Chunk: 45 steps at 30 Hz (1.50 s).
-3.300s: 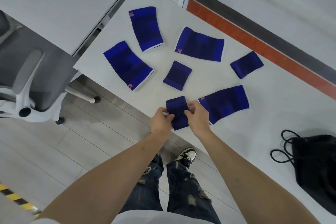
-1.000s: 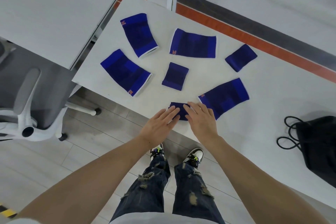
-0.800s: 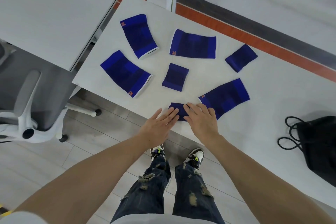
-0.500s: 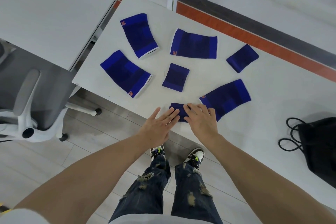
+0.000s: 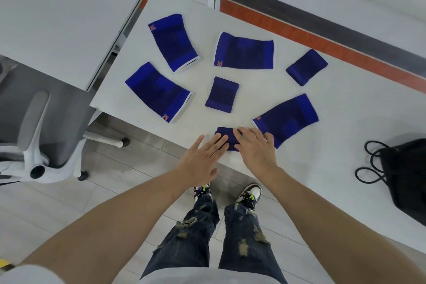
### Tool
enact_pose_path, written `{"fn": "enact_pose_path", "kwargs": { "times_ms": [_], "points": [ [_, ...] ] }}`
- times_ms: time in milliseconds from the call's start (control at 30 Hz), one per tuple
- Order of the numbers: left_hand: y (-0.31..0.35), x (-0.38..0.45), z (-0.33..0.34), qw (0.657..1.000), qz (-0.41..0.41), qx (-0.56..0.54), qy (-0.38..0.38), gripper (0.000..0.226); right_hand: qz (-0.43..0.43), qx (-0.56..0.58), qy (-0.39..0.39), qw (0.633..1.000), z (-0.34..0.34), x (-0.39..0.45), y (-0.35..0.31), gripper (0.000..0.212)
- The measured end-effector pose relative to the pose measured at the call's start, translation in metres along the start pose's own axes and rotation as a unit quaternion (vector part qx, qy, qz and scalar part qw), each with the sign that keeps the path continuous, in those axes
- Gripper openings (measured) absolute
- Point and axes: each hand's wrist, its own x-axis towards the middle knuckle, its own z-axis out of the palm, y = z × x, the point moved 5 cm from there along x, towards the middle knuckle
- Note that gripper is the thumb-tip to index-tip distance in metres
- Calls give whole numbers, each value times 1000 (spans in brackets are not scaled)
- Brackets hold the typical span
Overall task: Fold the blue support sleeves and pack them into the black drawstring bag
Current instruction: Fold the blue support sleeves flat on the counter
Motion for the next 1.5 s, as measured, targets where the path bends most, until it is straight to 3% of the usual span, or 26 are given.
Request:
{"fn": "enact_pose_path", "kwargs": {
  "times_ms": [200,333,567,833,1000,1233,1500],
  "points": [
    [2,-1,-18,996,3,-89,25,70,26,30,-40,998,-13,-3,-6,47],
    [-1,-7,-39,985,9,-141,97,60,40,63,-21,997,-31,-10,-3,44],
    [-13,-6,-63,970,-90,-159,162,50,74,90,33,993,-55,-8,8,31],
    [-45,35,-84,947,-187,-217,145,49,44,87,7,995,-70,44,23,34],
    [-65,73,-99,914,-275,-266,135,45,27,105,5,994,-73,77,43,35],
    [-80,123,-109,887,-374,-239,129,48,36,126,17,991,-74,110,90,34],
    [-62,151,-113,893,-362,-238,119,54,135,101,4,986,-73,132,173,44]
  ]
}}
